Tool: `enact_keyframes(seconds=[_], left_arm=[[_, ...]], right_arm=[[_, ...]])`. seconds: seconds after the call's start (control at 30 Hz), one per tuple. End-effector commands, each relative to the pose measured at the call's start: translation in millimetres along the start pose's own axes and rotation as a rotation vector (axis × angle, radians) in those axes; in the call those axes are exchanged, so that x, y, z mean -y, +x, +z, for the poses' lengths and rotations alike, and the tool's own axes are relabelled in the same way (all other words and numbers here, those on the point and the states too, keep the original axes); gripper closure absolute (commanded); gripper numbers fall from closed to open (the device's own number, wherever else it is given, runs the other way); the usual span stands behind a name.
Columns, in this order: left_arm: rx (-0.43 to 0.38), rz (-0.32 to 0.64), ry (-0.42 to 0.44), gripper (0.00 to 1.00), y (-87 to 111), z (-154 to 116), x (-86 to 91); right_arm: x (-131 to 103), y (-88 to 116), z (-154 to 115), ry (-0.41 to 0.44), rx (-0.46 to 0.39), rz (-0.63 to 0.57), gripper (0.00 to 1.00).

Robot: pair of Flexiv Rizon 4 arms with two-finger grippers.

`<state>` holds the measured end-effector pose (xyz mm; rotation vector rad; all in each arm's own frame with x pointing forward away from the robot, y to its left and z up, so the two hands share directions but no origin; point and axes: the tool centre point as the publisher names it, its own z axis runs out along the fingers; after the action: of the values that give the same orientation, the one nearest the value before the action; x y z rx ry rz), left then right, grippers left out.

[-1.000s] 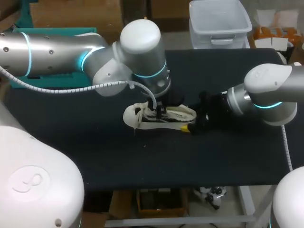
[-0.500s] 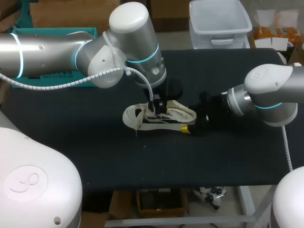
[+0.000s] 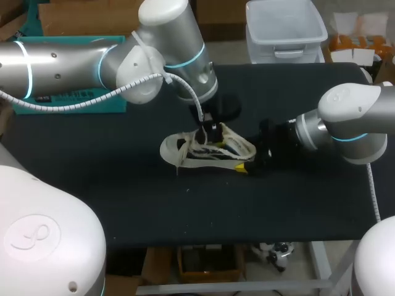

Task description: Open the shoe tongue, take the insole out of the shoe, put the insole back into the shoe, and pack the shoe into the shoebox

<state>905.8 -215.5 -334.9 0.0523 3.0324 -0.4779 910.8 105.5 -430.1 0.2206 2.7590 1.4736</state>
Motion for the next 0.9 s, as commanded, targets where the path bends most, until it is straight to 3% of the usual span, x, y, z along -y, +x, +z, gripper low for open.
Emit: enact_keyframes(seconds=[0.03,0.43,0.63,0.9], left_arm=[[0.002,-0.007,0.021,1.0,9.1,-12,-3.7],[-0.028,-0.026,0.093,1.0,14.2,-34,-13.8],[-0.102,0.014,0.178,1.0,13.1,-49,-17.3],[-0.177,0.129,0.292,1.0,20.5,-73,2.3]], right_arm=[[3,-1,4,-0.001,-0.001,0.002,1.0],[3,-1,4,-0.001,-0.001,0.002,1.0],[3,-1,4,-0.001,-0.001,0.002,1.0],[3,-1,4,-0.001,-0.001,0.002,1.0]])
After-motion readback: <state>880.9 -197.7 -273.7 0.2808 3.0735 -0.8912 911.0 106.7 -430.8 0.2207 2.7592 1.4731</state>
